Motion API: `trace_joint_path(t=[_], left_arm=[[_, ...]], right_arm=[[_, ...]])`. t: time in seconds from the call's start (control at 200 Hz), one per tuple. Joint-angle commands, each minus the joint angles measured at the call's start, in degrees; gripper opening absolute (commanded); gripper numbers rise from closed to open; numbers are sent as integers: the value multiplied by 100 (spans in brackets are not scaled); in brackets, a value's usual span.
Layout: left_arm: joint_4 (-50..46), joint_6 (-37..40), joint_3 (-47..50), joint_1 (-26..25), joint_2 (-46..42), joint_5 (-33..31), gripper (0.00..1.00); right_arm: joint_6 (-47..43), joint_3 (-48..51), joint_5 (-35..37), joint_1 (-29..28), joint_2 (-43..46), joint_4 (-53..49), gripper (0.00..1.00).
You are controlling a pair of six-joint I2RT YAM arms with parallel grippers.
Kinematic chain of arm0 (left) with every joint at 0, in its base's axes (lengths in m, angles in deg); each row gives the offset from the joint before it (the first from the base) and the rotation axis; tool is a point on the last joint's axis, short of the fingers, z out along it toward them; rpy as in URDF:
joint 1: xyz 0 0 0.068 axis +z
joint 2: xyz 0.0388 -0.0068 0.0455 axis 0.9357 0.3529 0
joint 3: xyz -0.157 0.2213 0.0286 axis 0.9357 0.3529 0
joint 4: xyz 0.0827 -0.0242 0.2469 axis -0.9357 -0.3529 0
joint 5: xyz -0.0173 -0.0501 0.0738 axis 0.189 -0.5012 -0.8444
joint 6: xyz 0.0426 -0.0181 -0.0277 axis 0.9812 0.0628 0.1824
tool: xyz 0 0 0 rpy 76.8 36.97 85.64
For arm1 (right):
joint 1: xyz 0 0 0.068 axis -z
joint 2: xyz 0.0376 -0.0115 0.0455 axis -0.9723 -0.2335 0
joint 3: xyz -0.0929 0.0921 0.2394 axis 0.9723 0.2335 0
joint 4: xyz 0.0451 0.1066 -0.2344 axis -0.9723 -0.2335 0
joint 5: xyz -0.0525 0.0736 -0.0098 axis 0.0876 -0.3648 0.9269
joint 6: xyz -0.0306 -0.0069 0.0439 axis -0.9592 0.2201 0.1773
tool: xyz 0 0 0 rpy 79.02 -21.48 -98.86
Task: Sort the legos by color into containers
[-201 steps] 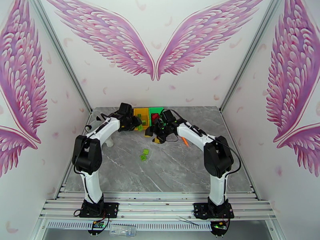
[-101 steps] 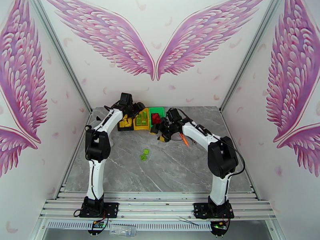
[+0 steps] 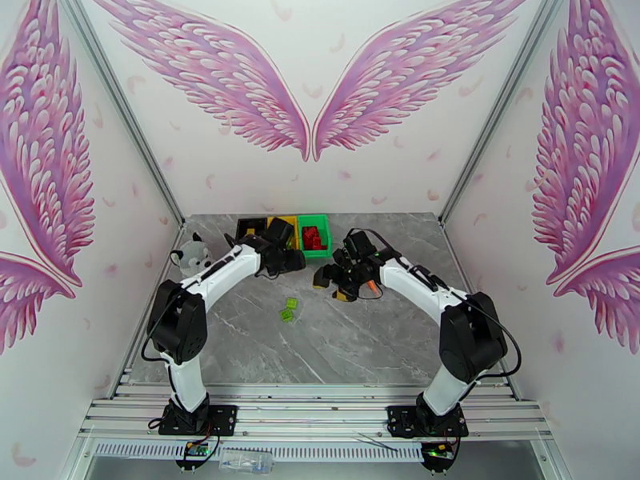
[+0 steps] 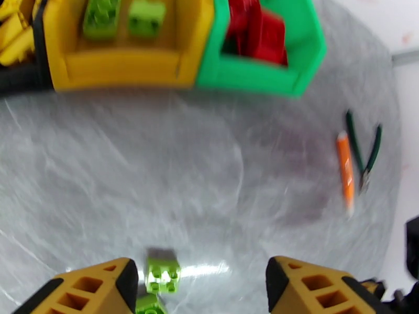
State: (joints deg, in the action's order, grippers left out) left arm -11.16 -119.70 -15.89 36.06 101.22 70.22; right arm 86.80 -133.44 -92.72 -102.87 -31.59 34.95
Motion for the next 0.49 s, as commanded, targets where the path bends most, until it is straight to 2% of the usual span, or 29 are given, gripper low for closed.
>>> trace_joint_path(t=[0.0, 0.235, 0.49], left_arm=[[-386, 124, 419, -251, 23, -579, 68], [-387, 54, 652, -537, 425, -665, 67], [-395, 218, 436, -554, 923, -522, 57]], right_arm=[[-197, 306, 296, -137, 317, -278, 85], [-122, 842, 362, -298, 727, -229, 87], [-205, 919, 407, -299, 930, -326, 85]])
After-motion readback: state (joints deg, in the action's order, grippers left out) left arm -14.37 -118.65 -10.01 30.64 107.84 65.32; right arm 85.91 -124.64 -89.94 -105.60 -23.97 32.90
